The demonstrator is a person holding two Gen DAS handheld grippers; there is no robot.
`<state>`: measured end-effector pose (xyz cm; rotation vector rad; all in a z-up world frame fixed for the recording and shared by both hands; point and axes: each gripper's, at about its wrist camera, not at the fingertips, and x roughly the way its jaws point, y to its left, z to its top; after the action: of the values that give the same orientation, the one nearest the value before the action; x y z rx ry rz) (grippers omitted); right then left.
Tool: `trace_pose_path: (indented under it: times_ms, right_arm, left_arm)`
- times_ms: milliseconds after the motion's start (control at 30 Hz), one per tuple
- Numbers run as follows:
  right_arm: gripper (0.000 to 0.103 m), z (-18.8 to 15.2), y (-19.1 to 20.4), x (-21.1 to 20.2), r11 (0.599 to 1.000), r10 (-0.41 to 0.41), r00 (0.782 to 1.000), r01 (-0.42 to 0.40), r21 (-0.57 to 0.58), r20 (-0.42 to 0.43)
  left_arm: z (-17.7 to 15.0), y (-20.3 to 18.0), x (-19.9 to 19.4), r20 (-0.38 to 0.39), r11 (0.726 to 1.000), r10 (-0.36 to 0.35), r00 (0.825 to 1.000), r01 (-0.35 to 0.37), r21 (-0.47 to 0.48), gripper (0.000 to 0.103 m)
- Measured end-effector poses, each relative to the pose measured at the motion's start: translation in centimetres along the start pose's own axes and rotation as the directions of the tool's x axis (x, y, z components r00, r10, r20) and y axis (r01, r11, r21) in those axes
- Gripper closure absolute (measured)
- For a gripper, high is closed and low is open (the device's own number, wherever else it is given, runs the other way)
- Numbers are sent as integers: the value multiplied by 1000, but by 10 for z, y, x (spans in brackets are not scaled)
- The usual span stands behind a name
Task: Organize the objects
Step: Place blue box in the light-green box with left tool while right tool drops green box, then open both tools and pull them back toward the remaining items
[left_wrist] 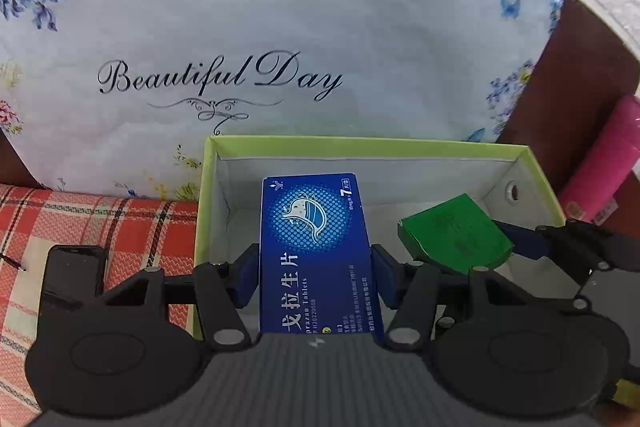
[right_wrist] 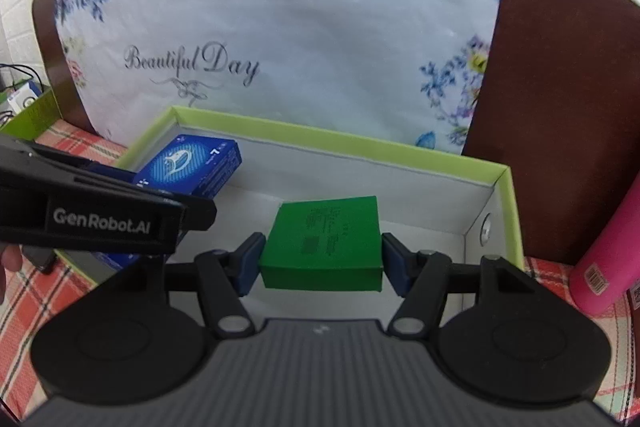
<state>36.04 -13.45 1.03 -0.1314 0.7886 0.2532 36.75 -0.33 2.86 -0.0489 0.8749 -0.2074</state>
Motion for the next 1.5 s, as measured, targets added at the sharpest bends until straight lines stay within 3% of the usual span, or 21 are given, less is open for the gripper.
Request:
trace_pose_path:
  times_ms: [167,233,400,467,600,833,1133,1300,1500]
  right_arm:
    - [40,-1,4,18,1000,-6,999,5,-23,-53]
    - [40,-2,4,24,1000,7,997,-9,-29,-80]
    - [17,-2,3,18,999,8,997,-11,-45,-71]
    - [15,-1,1,8,998,-6,999,3,-59,-49]
    - [1,2,-7,-23,999,-15,999,17,-44,47]
    - [0,-1,-18,-88,1000,-20,982,19,2,189]
    - [0,-45,-18,-174,1000,-23,944,21,8,330]
    - [0,-85,-14,-211,1000,-21,927,18,11,376]
    - [0,-135,-11,-233,999,-15,926,0,38,376]
  left_arm:
    - [-2,4,11,9,1000,17,1000,-17,13,41]
    - [-1,3,13,9,1000,14,1000,-14,15,29]
    - [2,7,9,16,999,-4,1000,5,-42,25]
    - [2,9,1,29,998,-7,1000,9,-62,25]
    - [0,9,-29,105,998,-2,995,9,-66,25]
    - [-12,-6,-100,243,999,18,970,-6,-46,23]
    - [-70,-31,-163,345,999,42,938,-29,-42,22]
    - [-113,-38,-181,352,998,44,935,-28,-51,21]
    - [-160,-39,-186,322,998,33,946,-14,-63,21]
